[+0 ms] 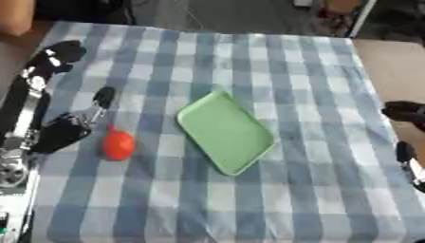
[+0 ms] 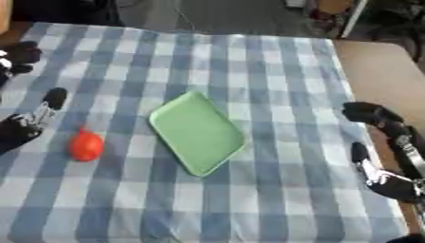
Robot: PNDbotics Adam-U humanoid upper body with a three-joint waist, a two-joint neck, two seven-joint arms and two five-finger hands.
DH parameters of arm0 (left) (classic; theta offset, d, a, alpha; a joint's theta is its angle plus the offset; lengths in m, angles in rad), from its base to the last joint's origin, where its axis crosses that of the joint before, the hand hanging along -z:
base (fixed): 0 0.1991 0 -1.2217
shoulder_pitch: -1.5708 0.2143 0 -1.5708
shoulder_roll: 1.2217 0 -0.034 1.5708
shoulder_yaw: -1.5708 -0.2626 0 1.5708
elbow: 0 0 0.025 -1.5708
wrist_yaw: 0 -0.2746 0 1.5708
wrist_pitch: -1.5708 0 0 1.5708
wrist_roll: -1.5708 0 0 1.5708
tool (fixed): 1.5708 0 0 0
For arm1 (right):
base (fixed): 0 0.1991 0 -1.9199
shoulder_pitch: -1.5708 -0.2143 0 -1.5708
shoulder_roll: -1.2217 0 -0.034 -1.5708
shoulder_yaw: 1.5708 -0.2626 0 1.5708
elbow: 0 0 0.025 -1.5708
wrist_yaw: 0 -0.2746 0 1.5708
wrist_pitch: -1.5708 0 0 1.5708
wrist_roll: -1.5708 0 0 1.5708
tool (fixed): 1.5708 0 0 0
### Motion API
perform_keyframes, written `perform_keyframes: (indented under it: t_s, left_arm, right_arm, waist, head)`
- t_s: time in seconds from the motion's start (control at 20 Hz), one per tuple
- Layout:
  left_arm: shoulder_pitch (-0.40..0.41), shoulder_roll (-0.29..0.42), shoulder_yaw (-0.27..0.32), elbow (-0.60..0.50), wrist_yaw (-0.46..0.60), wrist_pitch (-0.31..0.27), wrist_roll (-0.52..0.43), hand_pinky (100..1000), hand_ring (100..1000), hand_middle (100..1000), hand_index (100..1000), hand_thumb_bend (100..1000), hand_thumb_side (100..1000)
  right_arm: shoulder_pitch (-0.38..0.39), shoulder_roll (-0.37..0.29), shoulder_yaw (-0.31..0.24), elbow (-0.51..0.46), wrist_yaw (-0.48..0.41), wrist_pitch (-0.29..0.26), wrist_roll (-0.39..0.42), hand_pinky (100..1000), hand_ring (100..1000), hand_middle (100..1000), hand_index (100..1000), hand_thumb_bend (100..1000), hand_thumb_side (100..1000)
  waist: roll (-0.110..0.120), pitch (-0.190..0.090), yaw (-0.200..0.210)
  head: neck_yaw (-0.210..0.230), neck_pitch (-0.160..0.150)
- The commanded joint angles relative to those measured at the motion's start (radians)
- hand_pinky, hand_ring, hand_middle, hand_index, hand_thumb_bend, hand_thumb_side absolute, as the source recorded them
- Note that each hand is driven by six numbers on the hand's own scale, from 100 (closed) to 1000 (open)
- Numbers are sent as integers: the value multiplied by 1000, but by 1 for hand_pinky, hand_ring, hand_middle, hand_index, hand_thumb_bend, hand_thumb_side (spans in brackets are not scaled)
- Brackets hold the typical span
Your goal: Pick up objects on the table and place them in the box.
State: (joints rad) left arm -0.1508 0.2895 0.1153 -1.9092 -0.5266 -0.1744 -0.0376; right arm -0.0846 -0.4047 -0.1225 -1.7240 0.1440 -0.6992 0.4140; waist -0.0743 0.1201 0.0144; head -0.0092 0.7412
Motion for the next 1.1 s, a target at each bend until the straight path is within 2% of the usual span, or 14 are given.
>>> perform_keyframes:
  t_s: [0.05,0.25,0.35,0.4,0.45,0.5,0.65,1.1]
  left_arm:
    - [3,28,0,-5,-18,-11,-11,828,818,882,878,556,636]
    - [16,55,-1,47,-71,-39,-28,828,820,881,884,542,667]
    - [17,61,-1,92,-105,-53,-38,827,820,880,887,534,649]
    - [16,63,0,116,-123,-59,-42,827,820,880,888,530,698]
    - [16,63,1,138,-139,-65,-45,826,820,878,889,529,677]
    - [15,63,1,157,-154,-71,-47,826,820,879,890,527,709]
    - [12,64,1,207,-188,-85,-52,827,820,877,892,522,724]
    - [-3,67,-9,298,-263,-115,-60,831,821,873,896,521,753]
  right_arm:
    - [-1,-16,-10,-13,-1,-208,205,832,829,855,842,100,457]
    - [0,-17,-8,-11,-1,-208,206,832,829,855,842,100,459]
    - [-1,-17,-8,-11,-2,-208,207,832,829,855,842,100,458]
    - [-1,-17,-9,-11,-2,-208,206,832,829,855,842,100,458]
    - [-1,-17,-8,-11,-2,-208,207,832,829,855,842,100,458]
    - [-1,-17,-8,-11,-2,-208,207,832,829,855,842,100,458]
    - [-1,-17,-7,-11,-3,-208,208,832,829,855,842,100,459]
    - [-1,-17,-7,-11,-5,-208,210,832,829,855,842,100,459]
  waist:
    - [2,-9,-1]
    - [2,-8,-1]
    - [2,-8,-1]
    - [1,-8,-1]
    - [1,-8,0]
    - [1,-8,0]
    - [1,-8,0]
    - [0,-8,-1]
  head:
    - [0,-18]
    - [0,-15]
    - [-1,-16]
    - [-1,-16]
    - [-1,-17]
    - [-1,-17]
    - [-1,-17]
    - [-1,-15]
